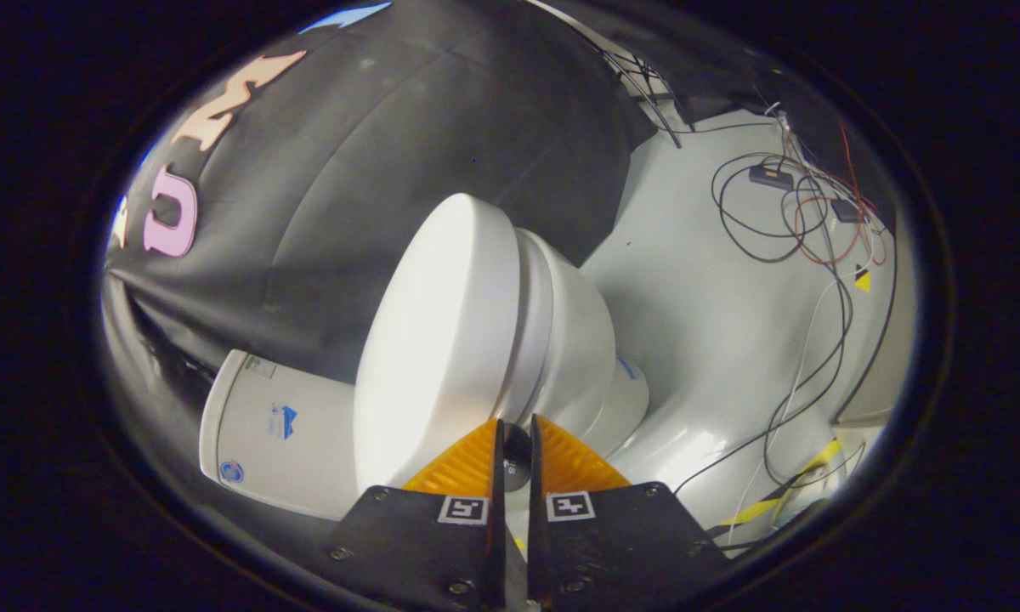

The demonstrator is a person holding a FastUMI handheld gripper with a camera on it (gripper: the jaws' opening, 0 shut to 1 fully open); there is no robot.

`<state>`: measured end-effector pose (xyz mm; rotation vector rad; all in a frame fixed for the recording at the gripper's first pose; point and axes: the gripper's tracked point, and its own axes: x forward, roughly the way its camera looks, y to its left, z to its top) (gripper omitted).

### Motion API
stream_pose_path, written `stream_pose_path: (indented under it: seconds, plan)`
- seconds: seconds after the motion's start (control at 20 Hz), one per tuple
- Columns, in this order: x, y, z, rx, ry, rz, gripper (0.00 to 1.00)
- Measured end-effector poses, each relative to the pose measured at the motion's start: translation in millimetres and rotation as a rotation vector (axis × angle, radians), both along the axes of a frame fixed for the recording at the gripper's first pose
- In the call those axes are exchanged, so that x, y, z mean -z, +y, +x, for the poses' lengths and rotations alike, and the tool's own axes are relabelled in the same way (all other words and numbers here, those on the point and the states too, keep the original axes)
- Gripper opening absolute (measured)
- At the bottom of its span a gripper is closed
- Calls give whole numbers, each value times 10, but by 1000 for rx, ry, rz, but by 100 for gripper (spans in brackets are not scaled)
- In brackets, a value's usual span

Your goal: Open the toilet lid.

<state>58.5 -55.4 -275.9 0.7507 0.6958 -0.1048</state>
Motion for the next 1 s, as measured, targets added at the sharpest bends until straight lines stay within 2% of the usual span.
stream_pose_path:
  seconds: [0.15,0.65,0.7,0.8,1.0]
  plan:
    - [15,4,4,9,7,16,11]
    - [54,10,-9,48,13,193,11]
    - [-4,59,18,32,-10,211,10]
    - [-85,165,18,-33,-36,201,4]
    - [-377,261,45,-37,-81,69,4]
